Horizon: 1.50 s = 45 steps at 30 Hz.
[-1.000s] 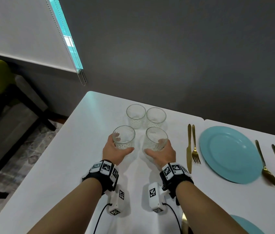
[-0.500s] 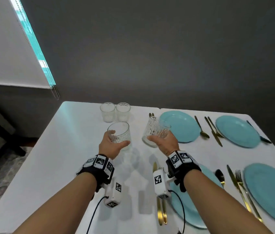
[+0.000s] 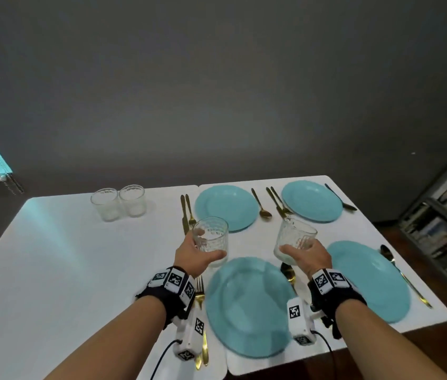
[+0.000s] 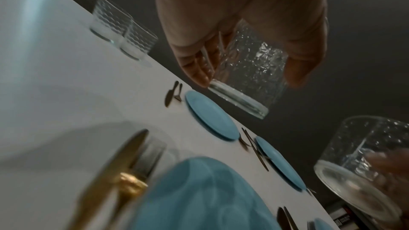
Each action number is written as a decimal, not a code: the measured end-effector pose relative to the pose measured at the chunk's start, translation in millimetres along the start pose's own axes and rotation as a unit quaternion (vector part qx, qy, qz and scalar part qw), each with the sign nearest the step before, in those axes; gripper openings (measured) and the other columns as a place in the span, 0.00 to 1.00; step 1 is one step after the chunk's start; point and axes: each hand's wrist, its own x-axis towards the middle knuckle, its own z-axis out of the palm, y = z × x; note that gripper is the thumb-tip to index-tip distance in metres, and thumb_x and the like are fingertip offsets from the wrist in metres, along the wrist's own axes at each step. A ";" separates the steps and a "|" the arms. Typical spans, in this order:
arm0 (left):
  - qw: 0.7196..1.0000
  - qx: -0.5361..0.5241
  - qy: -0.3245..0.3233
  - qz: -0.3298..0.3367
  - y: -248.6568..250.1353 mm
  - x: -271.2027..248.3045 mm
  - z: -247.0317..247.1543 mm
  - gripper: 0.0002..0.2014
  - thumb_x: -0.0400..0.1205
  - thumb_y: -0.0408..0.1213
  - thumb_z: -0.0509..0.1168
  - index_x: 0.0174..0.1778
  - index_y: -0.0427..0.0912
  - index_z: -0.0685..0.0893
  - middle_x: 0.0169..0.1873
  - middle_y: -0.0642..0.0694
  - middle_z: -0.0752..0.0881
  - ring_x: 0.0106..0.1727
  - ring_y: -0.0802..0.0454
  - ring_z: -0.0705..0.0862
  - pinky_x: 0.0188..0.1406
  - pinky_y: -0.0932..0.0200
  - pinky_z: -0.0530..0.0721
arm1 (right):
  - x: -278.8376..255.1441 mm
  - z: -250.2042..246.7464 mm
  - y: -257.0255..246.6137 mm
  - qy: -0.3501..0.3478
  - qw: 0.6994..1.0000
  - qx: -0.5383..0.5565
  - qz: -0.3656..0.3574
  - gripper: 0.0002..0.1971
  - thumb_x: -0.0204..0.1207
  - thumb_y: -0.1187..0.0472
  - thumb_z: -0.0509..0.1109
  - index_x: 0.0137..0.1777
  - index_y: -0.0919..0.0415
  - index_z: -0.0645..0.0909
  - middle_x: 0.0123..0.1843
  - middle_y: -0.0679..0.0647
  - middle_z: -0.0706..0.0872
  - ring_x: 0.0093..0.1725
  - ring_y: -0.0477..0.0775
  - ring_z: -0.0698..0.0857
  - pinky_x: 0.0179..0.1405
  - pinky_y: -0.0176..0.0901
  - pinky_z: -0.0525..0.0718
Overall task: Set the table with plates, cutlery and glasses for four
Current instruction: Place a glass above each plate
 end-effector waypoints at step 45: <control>0.994 0.051 -0.036 -0.087 76.1 91.4 253.3 0.40 0.66 0.39 0.80 0.72 0.45 0.70 0.67 0.45 0.81 0.67 0.46 0.79 0.62 0.61 0.75 | 267.3 -130.9 79.3 0.051 0.986 0.025 0.155 0.45 0.65 0.57 0.81 0.78 0.61 0.60 0.76 0.65 0.71 0.74 0.67 0.72 0.70 0.54 0.74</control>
